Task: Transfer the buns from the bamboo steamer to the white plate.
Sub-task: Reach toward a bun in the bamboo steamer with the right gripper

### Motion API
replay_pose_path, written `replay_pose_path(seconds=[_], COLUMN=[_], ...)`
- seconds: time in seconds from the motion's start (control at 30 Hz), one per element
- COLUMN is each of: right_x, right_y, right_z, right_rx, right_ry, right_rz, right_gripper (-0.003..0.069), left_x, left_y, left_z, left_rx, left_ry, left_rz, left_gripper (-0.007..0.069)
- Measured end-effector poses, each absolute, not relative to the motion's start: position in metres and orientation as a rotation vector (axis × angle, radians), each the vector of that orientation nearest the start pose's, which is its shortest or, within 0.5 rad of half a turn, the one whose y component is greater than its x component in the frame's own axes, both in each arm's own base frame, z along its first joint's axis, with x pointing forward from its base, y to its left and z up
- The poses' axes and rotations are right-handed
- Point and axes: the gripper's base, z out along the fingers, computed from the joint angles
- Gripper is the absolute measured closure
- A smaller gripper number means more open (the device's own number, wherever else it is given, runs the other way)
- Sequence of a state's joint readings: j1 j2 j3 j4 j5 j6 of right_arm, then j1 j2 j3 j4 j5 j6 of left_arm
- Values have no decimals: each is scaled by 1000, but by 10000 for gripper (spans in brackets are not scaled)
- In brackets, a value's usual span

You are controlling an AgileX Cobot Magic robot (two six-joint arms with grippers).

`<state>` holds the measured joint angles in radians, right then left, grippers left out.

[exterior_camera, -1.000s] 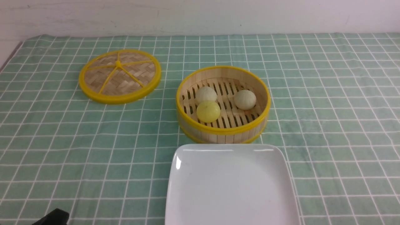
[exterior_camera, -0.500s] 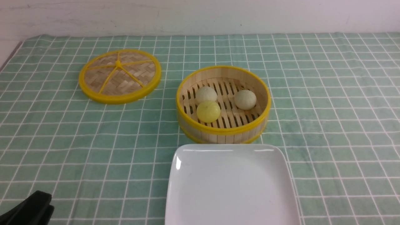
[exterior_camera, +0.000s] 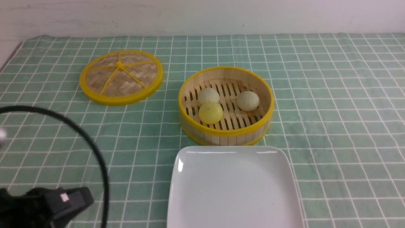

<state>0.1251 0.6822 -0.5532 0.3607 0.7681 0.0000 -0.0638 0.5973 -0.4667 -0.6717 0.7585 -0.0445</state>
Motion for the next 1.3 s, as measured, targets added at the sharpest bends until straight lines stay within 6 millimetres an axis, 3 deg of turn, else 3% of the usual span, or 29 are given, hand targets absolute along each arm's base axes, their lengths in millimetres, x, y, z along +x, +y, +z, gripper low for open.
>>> replay_pose_path(seconds=[0.07,0.17,0.27,0.33,0.47,0.5,0.6,0.7,0.83,1.0,1.13,1.3], right_x=[137,167,186,205,232,232,261,284,314,337,354,389], right_y=[42,54,75,104,150,152,186,199,203,201,204,214], right_z=[270,261,259,261,265,263,263,265,278,286,275,244], right_rx=[18,-97,-239,-452,-724,-733,-857,-878,-813,-694,-630,-571], right_ry=[2594,2750,2769,2733,2682,2690,2704,2738,2722,2662,2625,2595], right_rz=[473,541,705,875,952,951,851,674,411,249,190,72], right_gripper=[657,657,653,648,638,638,621,595,539,463,396,311], left_x=[114,128,136,140,141,141,142,142,142,142,141,141], left_y=[-48,-51,-52,-52,-52,-52,-52,-52,-52,-51,-49,-48], left_z=[266,256,248,244,242,242,242,242,242,242,240,240], left_rx=[-310,-267,-248,-216,-182,-182,-179,-180,-179,-161,-131,-121], left_ry=[2408,2531,2596,2628,2634,2634,2630,2629,2629,2635,2648,2653], left_rz=[-820,-808,-801,-793,-783,-783,-781,-780,-780,-756,-708,-691], left_gripper=[623,623,623,623,620,620,617,612,607,602,599,591])
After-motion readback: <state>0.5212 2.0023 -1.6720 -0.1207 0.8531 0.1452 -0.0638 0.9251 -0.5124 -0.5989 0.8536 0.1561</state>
